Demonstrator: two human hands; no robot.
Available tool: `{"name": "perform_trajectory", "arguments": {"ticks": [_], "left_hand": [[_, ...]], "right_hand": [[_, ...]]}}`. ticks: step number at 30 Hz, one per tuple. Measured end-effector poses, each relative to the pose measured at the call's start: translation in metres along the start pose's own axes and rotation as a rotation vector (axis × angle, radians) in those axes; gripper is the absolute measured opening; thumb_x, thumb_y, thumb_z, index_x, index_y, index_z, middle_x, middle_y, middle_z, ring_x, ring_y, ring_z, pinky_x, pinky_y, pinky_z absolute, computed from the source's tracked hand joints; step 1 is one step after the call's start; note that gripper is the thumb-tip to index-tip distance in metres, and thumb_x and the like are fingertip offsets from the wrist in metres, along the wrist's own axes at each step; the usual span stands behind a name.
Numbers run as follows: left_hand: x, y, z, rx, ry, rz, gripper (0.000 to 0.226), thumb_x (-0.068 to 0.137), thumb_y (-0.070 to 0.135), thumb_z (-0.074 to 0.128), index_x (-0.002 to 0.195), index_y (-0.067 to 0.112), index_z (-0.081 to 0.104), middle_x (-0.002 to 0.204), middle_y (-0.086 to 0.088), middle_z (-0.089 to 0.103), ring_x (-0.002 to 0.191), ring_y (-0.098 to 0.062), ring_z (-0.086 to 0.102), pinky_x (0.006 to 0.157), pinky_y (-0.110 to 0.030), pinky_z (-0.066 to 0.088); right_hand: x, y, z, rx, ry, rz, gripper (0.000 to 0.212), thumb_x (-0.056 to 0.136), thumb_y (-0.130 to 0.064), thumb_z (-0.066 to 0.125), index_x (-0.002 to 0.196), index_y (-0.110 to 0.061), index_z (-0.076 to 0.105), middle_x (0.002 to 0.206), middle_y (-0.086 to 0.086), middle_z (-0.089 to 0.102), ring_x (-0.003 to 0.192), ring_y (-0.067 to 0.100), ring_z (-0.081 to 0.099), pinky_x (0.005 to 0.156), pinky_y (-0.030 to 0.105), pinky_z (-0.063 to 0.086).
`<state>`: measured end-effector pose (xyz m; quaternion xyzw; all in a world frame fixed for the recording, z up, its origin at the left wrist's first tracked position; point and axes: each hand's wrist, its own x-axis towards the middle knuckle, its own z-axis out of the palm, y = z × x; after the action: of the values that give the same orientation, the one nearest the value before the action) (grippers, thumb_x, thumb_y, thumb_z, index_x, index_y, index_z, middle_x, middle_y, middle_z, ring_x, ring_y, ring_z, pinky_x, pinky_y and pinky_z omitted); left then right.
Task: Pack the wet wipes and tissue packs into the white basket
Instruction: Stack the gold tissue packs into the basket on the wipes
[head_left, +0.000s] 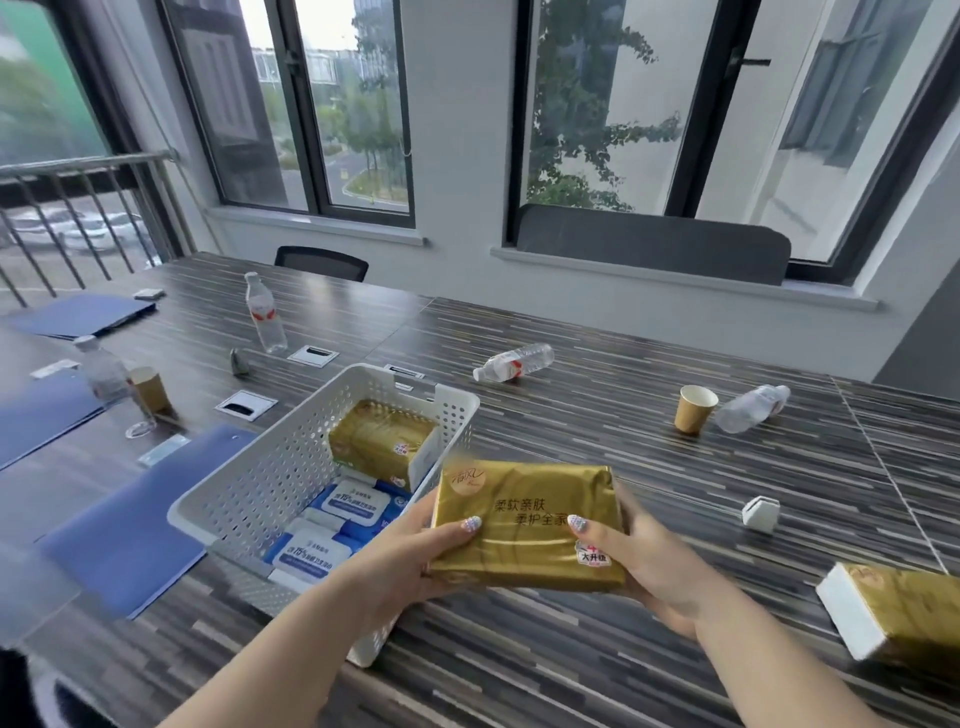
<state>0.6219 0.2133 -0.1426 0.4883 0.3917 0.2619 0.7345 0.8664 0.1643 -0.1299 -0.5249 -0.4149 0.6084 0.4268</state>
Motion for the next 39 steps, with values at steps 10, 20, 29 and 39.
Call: {"name": "perform_trajectory", "arguments": {"ticks": [10, 20, 29, 39], "left_hand": [[-0.012, 0.026, -0.081, -0.301, 0.301, 0.015, 0.027, 0.07, 0.036, 0.072, 0.094, 0.025, 0.066, 0.087, -0.001, 0.071, 0.077, -0.015, 0.063, 0.073, -0.03, 0.046], [0.037, 0.038, -0.195, -0.727, 0.534, -0.2, 0.062, 0.083, 0.041, 0.067, 0.129, 0.006, 0.045, 0.129, -0.013, 0.051, 0.113, -0.029, 0.051, 0.101, -0.048, 0.036], [0.076, -0.01, -0.225, -0.636, 0.739, -0.351, 0.068, 0.081, 0.043, 0.07, 0.133, 0.004, 0.05, 0.134, -0.02, 0.057, 0.118, -0.038, 0.056, 0.08, -0.044, 0.05], [0.098, -0.01, -0.24, -0.665, 0.799, -0.448, 0.062, 0.091, 0.043, 0.059, 0.134, 0.0, 0.048, 0.137, -0.015, 0.054, 0.126, -0.033, 0.052, 0.092, -0.036, 0.044]], "right_hand": [[0.067, -0.011, 0.097, 0.086, 0.127, -0.05, 0.044, 0.074, -0.028, 0.073, 0.115, -0.026, 0.057, 0.107, 0.009, 0.071, 0.094, 0.03, 0.07, 0.087, 0.052, 0.054], [0.18, 0.003, 0.212, 0.233, 0.357, 0.275, 0.038, 0.086, -0.029, 0.067, 0.117, -0.015, 0.05, 0.107, 0.017, 0.068, 0.085, 0.034, 0.068, 0.065, 0.05, 0.057], [0.217, 0.051, 0.233, 0.381, 0.482, 0.51, 0.018, 0.09, -0.017, 0.06, 0.107, -0.018, 0.054, 0.112, 0.019, 0.063, 0.1, 0.041, 0.059, 0.093, 0.067, 0.042], [0.254, 0.075, 0.235, 0.384, 0.535, 0.462, 0.017, 0.092, -0.014, 0.057, 0.106, -0.023, 0.057, 0.102, 0.014, 0.066, 0.09, 0.034, 0.062, 0.07, 0.048, 0.051]]}}
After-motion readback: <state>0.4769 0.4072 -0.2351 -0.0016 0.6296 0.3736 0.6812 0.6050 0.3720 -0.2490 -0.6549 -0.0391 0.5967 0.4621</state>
